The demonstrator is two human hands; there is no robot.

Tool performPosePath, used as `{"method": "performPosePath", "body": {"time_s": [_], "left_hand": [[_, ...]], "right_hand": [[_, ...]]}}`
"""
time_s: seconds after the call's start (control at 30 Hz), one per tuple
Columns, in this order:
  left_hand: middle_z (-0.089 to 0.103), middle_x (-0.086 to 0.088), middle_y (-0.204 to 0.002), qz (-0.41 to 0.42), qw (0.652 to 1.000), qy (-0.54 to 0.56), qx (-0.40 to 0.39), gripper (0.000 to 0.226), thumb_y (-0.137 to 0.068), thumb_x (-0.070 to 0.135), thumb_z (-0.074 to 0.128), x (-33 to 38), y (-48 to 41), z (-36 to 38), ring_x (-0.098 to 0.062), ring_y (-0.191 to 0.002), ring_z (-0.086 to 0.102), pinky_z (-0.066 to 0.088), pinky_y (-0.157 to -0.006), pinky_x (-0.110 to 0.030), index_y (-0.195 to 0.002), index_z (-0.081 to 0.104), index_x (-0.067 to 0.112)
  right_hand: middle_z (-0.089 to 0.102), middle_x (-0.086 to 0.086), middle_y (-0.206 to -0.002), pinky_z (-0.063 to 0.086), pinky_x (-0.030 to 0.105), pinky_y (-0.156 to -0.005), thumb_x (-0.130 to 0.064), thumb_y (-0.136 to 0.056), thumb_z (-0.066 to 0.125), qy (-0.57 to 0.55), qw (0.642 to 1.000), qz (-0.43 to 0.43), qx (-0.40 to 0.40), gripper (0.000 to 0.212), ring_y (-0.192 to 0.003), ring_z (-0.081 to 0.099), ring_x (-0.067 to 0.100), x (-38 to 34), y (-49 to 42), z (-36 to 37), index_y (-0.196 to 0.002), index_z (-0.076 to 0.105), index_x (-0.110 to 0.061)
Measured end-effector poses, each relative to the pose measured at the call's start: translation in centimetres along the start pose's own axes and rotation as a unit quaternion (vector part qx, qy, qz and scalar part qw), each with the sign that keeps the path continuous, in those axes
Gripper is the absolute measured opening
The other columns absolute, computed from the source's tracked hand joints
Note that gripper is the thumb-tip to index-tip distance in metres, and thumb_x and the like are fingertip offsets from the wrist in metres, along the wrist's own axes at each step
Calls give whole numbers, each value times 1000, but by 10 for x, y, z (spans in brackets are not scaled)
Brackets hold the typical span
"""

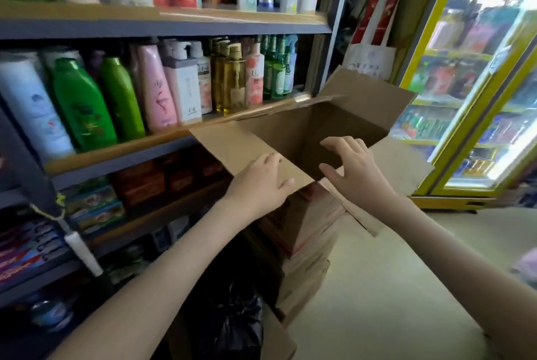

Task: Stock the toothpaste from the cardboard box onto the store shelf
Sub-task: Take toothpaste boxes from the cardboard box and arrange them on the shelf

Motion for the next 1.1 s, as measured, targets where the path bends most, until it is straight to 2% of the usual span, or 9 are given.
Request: {"method": "performPosePath", "body": {"time_s": [0.13,0.23,0.3,0.4,0.57,0.67,0.9,1.1], "left_hand": [[31,-3,-150,-23,997,-45,-64,69,-91,55,50,7,-79,36,-24,-134,38,42,-102,-39,-146,29,19],[13,-5,-159,-39,991,-88,-93,80,-87,57,54,4,-129,62,-29,-144,19,30,-113,-45,-150,22,19],[-1,-7,-161,-51,986,-136,-86,87,-85,61,55,0,-157,74,-31,-147,5,18,-118,-49,-152,16,22],[-21,-5,-159,-89,977,-187,-59,94,-82,68,54,-10,-193,86,-32,-147,-13,1,-117,-57,-154,6,30],[-40,0,-151,-197,946,-257,-10,101,-78,75,51,-52,-226,81,-32,-141,-31,-7,-113,-63,-152,-7,37],[-44,-1,-149,-228,926,-302,-2,102,-79,74,50,-74,-226,72,-32,-140,-33,-6,-115,-62,-152,-10,37],[-38,-5,-152,-234,897,-374,-22,96,-82,74,46,-106,-239,59,-29,-142,-31,-12,-115,-54,-154,-5,35],[-34,-8,-155,-240,881,-404,-61,95,-84,72,44,-128,-234,55,-30,-144,-26,-6,-117,-57,-152,-10,33]], "right_hand": [[51,1,-125,32,37,-101,-22,-92,59,18,999,-8,-28,41,-115,42,23,70,-43,-2,-131,48,-16],[50,1,-127,32,35,-101,-23,-92,60,12,999,-21,-37,43,-117,42,23,115,-73,1,-133,46,-18],[46,0,-133,31,34,-104,-25,-94,57,2,997,-34,-64,46,-122,39,19,139,-96,12,-138,41,-20],[40,-1,-140,30,34,-108,-27,-96,54,-12,992,-69,-102,51,-128,34,17,167,-135,34,-143,34,-24],[37,0,-142,30,34,-108,-29,-96,54,-35,976,-165,-138,57,-128,33,18,192,-187,65,-146,28,-23],[39,2,-140,30,34,-105,-29,-96,54,-44,962,-224,-147,59,-125,35,20,194,-210,88,-147,28,-19],[43,4,-134,33,34,-102,-29,-94,56,-67,931,-319,-165,66,-121,38,22,168,-244,144,-149,24,-14],[39,7,-139,32,38,-104,-32,-93,57,-43,903,-380,-194,75,-125,37,24,141,-248,199,-152,14,-14]]}}
Point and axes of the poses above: each hand's wrist, its own y-axis away from the middle knuckle, its own z-axis out of the palm, x = y × z, the point moved 9 cm from there along -y, towards the middle knuckle
